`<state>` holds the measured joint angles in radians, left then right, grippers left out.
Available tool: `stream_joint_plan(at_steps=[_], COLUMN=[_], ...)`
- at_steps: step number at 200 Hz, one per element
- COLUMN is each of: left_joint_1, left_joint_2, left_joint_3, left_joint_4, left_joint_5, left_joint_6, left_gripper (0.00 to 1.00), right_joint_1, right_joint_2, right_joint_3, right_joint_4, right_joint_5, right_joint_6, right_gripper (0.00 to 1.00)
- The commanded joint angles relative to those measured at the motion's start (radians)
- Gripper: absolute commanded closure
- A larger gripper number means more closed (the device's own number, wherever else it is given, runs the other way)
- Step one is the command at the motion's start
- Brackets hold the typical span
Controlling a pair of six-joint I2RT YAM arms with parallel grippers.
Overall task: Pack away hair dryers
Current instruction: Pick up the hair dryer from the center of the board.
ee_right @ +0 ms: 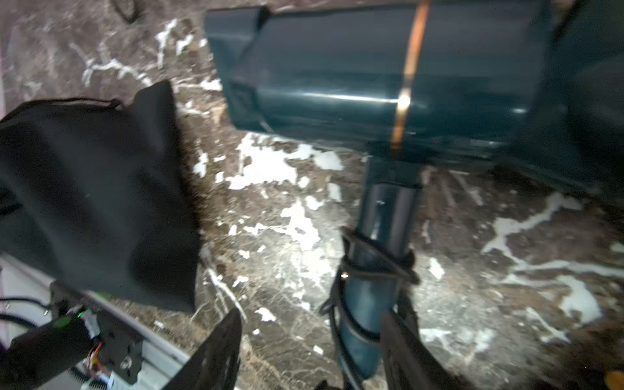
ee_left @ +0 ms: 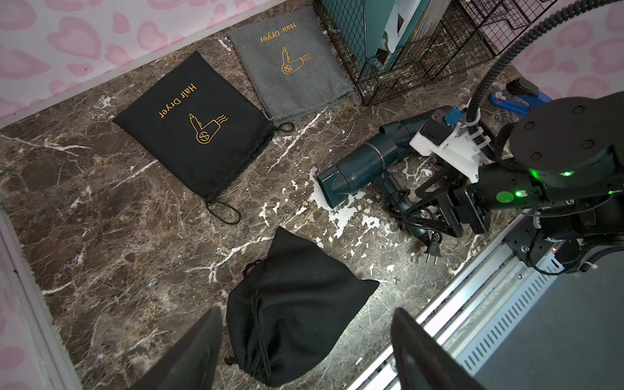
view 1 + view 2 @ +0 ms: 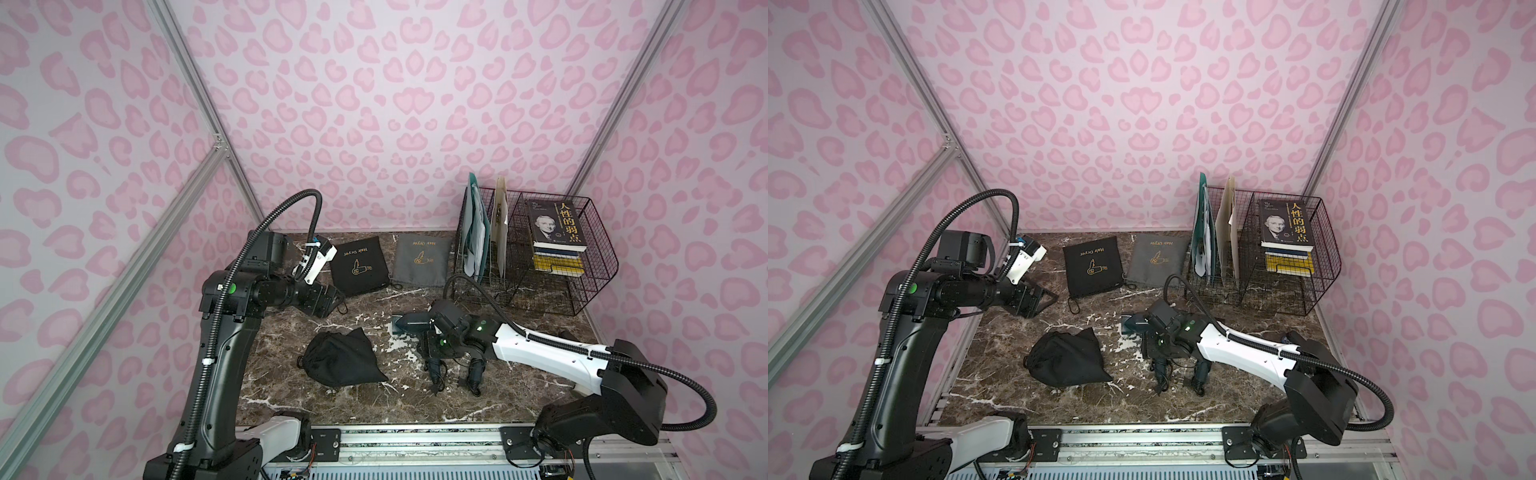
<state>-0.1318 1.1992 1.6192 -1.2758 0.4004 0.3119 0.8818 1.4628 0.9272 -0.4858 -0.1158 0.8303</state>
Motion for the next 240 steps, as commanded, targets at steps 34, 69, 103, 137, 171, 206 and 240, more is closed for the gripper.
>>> stream_joint_plan(at_steps=[34,69,103,137,171,206,240], left_joint_1=[-0.003,-0.004,-0.004,-0.004,-0.005,-0.005,-0.005], left_joint_2=[-0.034,-0.053,-0.07,-0.082,-0.088,-0.084,-0.077], left_joint_3=[-0.051,-0.075,-0.087,-0.09,-0.09,-0.078,-0.035], left_joint_4=[0.069,0.064,0.054,0.043,0.034,0.017,0.006], left_joint_5=[0.03,0.029,0.027,0.026,0.028,0.035,0.034], left_joint_6=[-0.001,-0.009,-0.005,-0.004,-0.004,-0.011,-0.017], left_gripper=[0.19,0.19,0.19,0.19,0.19,0.19,0.19], right_joint_1=[-0.003,-0.003,-0.002,0.006,0.008,0.016,0.026], right_joint_2=[0.061,0.136,0.191,0.23,0.247,0.253,0.213], right_joint_3=[-0.073,-0.031,-0.006,-0.003,-0.006,-0.025,-0.036], right_joint_4=[0.111,0.062,0.052,0.055,0.043,0.053,0.106], right_joint_5=[0.065,0.12,0.14,0.149,0.179,0.209,0.206], right_joint_6=[0.109,0.091,0.074,0.07,0.066,0.062,0.028], right_gripper=[0.34,0.35,0.38,0.41,0.49,0.71,0.83])
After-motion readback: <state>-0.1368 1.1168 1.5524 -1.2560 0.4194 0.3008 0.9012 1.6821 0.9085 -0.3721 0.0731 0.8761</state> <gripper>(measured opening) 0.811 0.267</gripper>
